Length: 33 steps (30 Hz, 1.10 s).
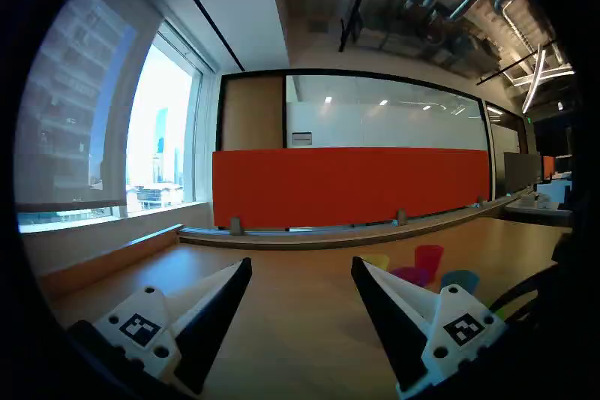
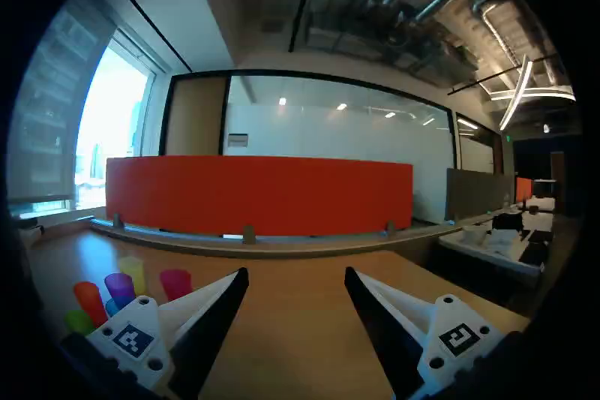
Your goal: Pour water
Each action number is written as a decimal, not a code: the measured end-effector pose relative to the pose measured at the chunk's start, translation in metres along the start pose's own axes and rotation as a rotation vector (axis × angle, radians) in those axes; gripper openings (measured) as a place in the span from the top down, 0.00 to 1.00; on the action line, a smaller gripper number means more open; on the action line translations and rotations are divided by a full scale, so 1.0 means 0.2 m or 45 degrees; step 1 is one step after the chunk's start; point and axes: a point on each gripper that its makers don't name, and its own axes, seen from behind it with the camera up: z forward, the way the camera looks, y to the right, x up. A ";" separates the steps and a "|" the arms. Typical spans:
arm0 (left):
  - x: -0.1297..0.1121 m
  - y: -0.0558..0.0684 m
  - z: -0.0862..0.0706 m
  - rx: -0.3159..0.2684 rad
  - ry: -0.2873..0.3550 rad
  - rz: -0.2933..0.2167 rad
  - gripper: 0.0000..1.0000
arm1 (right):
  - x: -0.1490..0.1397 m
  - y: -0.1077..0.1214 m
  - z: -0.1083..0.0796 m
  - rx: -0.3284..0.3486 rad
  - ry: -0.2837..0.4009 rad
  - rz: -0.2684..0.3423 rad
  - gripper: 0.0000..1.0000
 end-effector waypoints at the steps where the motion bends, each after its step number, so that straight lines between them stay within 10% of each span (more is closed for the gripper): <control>1: -0.01 0.00 0.00 0.006 0.001 0.001 0.01 | 0.00 0.00 0.00 -0.003 -0.001 0.005 0.00; 33: -0.17 -0.06 -0.04 0.047 -0.002 -0.039 0.01 | 0.02 0.02 -0.02 -0.038 -0.031 -0.017 0.00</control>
